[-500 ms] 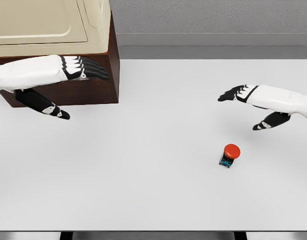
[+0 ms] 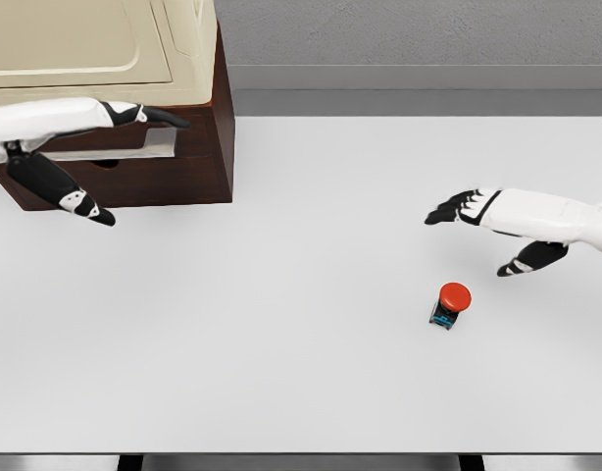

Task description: Open the cabinet drawer with left arm, and place a switch into the drawer with right arm

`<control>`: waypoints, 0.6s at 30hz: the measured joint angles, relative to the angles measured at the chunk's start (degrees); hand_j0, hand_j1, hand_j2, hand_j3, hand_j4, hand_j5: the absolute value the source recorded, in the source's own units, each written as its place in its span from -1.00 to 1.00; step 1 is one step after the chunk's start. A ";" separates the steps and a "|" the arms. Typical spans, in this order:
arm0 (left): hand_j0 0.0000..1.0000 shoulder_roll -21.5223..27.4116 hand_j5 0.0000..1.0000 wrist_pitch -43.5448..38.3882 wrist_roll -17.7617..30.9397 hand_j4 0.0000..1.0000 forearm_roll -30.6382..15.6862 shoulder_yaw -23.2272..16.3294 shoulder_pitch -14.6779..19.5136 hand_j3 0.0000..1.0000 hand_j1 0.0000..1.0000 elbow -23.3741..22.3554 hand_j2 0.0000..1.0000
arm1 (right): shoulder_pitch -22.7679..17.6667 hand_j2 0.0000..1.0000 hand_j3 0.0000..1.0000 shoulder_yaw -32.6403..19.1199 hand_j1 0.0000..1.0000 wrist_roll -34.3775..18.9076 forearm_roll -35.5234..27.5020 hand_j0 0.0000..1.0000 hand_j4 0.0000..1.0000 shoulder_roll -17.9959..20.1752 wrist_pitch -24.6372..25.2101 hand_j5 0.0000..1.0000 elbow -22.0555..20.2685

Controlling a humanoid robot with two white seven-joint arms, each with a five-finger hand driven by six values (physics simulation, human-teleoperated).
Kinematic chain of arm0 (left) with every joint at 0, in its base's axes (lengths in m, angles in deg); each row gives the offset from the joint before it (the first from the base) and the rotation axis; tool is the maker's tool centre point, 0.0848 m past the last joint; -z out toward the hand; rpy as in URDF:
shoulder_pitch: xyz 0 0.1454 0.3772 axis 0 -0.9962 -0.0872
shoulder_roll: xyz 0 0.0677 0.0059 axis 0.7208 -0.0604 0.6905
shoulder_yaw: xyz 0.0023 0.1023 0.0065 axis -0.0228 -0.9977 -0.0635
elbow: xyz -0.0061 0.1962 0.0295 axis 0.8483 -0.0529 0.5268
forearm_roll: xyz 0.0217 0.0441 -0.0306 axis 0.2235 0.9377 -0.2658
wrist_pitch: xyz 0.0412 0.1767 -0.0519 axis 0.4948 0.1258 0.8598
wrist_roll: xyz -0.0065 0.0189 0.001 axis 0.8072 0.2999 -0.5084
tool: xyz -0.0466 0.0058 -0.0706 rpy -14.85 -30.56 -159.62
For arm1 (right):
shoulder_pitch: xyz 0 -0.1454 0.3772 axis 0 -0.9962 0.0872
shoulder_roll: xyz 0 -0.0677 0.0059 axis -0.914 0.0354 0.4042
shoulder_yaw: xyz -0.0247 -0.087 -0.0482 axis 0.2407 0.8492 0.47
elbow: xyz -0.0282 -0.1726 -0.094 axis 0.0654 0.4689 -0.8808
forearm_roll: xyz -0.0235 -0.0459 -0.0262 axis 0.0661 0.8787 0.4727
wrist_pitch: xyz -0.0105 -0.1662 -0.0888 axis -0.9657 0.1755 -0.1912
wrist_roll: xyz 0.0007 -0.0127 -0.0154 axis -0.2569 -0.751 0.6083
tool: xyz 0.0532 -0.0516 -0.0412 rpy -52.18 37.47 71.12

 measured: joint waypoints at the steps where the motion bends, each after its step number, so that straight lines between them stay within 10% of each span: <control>1: 1.00 -0.17 1.00 -2.92 0.13 1.00 -0.37 0.00 0.00 1.00 1.00 0.00 1.00 | 0.00 1.00 1.00 0.80 1.00 0.00 0.01 1.00 1.00 0.65 0.00 1.00 -0.58; 18: 1.00 -2.00 1.00 -20.03 0.45 1.00 1.39 0.04 0.70 1.00 1.00 -0.52 1.00 | 0.53 1.00 1.00 10.18 1.00 0.00 1.70 1.00 1.00 0.56 0.01 1.00 -3.03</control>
